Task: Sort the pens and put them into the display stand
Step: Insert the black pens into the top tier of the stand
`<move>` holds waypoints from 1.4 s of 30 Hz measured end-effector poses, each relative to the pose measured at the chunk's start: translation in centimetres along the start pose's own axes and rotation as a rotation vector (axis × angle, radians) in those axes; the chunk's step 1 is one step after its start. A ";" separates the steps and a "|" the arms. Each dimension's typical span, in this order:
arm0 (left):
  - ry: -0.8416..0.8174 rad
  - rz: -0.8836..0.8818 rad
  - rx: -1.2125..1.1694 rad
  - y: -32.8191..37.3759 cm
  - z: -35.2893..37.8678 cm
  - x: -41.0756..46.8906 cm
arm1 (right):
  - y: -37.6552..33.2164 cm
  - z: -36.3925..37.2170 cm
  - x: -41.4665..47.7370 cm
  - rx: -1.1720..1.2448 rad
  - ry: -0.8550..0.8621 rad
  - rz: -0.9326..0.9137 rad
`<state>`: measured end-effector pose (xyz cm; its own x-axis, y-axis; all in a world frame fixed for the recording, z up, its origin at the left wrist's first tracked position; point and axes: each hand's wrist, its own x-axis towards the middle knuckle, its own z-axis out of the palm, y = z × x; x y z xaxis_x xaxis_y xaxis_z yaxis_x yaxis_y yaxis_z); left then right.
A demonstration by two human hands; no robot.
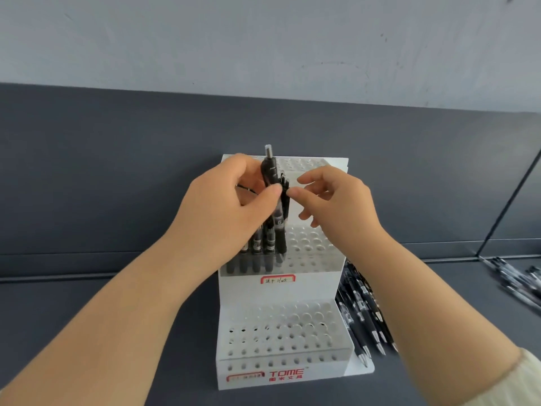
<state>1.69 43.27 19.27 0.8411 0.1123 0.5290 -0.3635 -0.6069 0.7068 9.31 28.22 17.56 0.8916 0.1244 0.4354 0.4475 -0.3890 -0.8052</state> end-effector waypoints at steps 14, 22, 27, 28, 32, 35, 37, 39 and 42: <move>-0.012 0.007 0.219 0.1 1.2 1.4 | 1.2 -0.7 0.2 -0.022 -0.043 0.007; -0.039 -0.014 0.274 0.6 0.8 1.5 | 1.3 -0.8 0.5 -0.046 -0.049 0.003; -0.041 -0.002 0.335 0.2 1.1 1.7 | 1.2 -0.9 0.3 -0.058 -0.058 0.002; -0.024 0.001 0.346 0.1 1.1 1.7 | 1.2 -0.9 0.3 -0.057 -0.059 0.000; 0.051 0.031 0.389 -0.1 1.2 1.9 | 1.2 -0.8 0.1 -0.048 -0.058 -0.001; 0.079 0.060 0.416 0.0 1.4 1.8 | 1.3 -0.6 -0.1 -0.038 -0.058 0.001; 0.096 0.087 0.466 0.0 1.6 1.8 | 1.4 -0.5 -0.3 -0.027 -0.060 0.013; 0.121 0.110 0.517 0.0 1.9 1.7 | 1.7 -0.5 -0.5 -0.007 -0.057 0.027; 0.158 0.175 0.543 -0.1 2.5 1.3 | 2.4 -0.6 -0.9 0.022 -0.039 0.044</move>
<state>3.81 41.47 18.73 0.7025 0.0648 0.7087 -0.1995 -0.9380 0.2836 9.54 26.59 15.43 0.9125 0.1432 0.3833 0.4084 -0.3752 -0.8321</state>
